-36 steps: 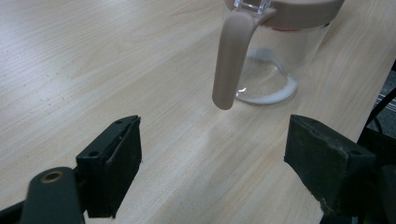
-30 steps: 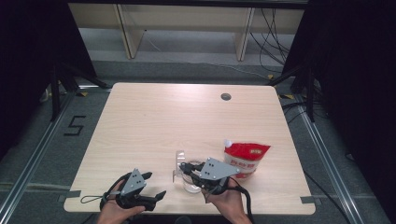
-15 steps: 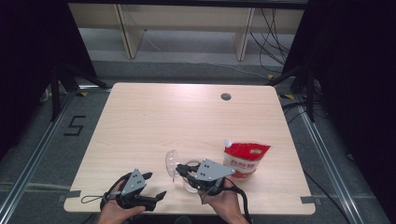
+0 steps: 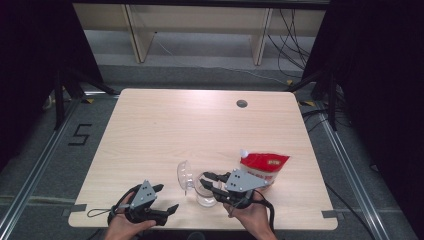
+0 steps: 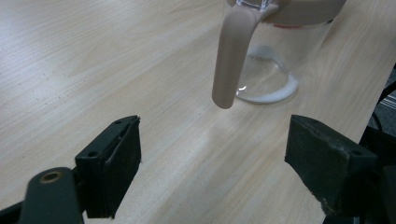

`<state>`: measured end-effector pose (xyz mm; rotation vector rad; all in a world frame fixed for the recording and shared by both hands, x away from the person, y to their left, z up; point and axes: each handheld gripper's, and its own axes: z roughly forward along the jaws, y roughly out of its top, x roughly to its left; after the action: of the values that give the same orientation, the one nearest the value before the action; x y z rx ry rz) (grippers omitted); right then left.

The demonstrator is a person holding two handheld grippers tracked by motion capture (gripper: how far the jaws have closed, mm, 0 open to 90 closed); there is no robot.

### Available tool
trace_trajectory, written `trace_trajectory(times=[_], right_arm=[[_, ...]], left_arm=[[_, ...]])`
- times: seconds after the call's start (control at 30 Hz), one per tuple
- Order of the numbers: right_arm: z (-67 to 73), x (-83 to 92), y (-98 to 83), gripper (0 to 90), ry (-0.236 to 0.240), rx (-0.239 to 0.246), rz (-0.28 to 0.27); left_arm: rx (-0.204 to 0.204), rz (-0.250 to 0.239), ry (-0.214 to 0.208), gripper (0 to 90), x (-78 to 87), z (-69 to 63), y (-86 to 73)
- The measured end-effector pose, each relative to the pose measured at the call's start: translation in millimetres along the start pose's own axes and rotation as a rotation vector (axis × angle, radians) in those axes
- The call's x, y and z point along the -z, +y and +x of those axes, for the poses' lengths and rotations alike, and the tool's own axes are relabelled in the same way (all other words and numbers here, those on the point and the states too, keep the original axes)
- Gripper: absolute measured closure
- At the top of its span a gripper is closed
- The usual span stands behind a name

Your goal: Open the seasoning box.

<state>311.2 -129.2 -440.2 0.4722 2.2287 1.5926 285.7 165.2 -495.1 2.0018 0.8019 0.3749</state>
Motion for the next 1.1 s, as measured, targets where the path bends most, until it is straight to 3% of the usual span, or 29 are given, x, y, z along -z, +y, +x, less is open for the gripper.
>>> trace_trajectory(times=[0.07, 0.13, 0.23, 0.67, 0.73, 0.83, 0.93, 1.0, 1.03, 1.1], right_arm=[[-1.4, 2.7, -1.2, 64.8, 0.000, -0.018, -0.007], [-2.6, 4.3, -2.7, 59.4, -0.014, -0.004, -0.015], [-1.4, 6.8, -4.8, 54.6, -0.004, -0.009, 0.018], [-5.3, 26.7, -19.5, 48.1, -0.030, -0.038, 0.026], [-6.1, 29.9, -21.0, 47.3, -0.028, -0.016, 0.029], [-4.9, 34.4, -24.3, 46.5, -0.037, -0.037, 0.029], [-5.9, 40.0, -27.1, 44.9, -0.032, -0.048, 0.023], [-7.5, 44.9, -28.5, 44.5, -0.041, -0.026, 0.020], [-6.1, 47.8, -29.6, 44.1, -0.039, -0.065, 0.031], [-7.6, 51.1, -32.2, 43.8, -0.050, -0.059, 0.025]], left_arm=[[-0.008, 0.000, -0.001, 17.7, 0.2, 0.8, 0.5], [0.002, 0.000, 0.000, 17.7, -0.1, 0.7, 0.4], [0.005, -0.005, -0.001, 17.7, -0.2, 0.0, 0.7], [-0.005, 0.004, 0.004, 17.6, 1.5, 0.6, 1.7], [0.002, 0.003, 0.004, 17.5, 1.0, 0.0, 1.5], [0.004, -0.002, 0.002, 17.5, 0.9, -0.5, 1.7], [-0.027, -0.002, 0.001, 17.5, 1.4, 1.4, 2.2], [-0.012, -0.012, -0.002, 17.5, 1.1, 1.0, 2.2], [-0.018, -0.008, 0.002, 17.4, 1.7, 1.6, 2.3], [-0.018, -0.009, -0.003, 17.4, 1.8, 1.7, 2.1]])
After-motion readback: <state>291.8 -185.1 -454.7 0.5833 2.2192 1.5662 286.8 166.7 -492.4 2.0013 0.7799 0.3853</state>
